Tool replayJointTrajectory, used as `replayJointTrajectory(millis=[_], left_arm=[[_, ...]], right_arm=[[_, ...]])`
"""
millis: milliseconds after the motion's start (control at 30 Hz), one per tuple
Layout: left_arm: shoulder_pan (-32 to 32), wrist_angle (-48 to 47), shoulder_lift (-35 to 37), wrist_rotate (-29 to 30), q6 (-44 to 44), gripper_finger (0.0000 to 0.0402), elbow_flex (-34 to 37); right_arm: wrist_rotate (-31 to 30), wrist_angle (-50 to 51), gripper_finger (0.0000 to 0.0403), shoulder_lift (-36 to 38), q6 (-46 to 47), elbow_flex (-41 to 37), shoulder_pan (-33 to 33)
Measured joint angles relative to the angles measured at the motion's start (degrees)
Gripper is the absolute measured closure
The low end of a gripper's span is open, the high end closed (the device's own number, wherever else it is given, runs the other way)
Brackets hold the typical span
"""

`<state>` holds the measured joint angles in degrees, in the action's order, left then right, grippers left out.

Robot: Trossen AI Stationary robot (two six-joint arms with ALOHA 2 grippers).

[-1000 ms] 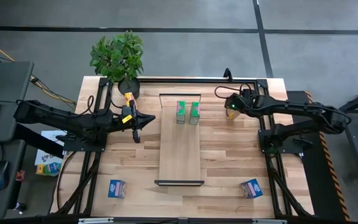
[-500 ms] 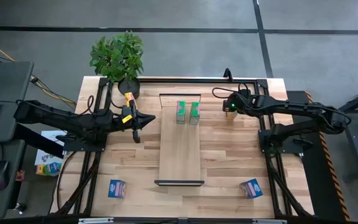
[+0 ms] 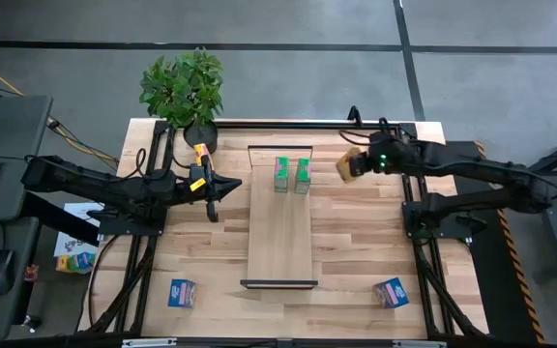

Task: Stack cereal on shelf
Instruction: Put the right yellow cereal box on the shelf

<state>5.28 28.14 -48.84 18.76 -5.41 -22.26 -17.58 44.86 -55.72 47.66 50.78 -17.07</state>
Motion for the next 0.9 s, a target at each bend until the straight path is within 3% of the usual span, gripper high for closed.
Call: replayJointTrajectory(millis=[233,433,633,900], left_arm=[[0.0,0.0,0.0,0.0,-0.3,0.0402,0.0],[0.0,0.1,0.0,0.0,-0.5,0.0402,0.0],[0.0,0.1,0.0,0.0,-1.4,0.0401,0.0],[0.0,0.0,0.0,0.0,-2.0,0.0402,0.0]], right_arm=[[8.8,0.0,0.0288,-0.1,2.2,7.0,17.6],[0.4,-2.1,0.0288,-9.6,8.5,8.4,32.7],[-8.7,-0.5,0.0288,-23.3,11.2,17.8,36.7],[-17.5,19.7,0.0288,-40.5,12.5,37.5,36.6]])
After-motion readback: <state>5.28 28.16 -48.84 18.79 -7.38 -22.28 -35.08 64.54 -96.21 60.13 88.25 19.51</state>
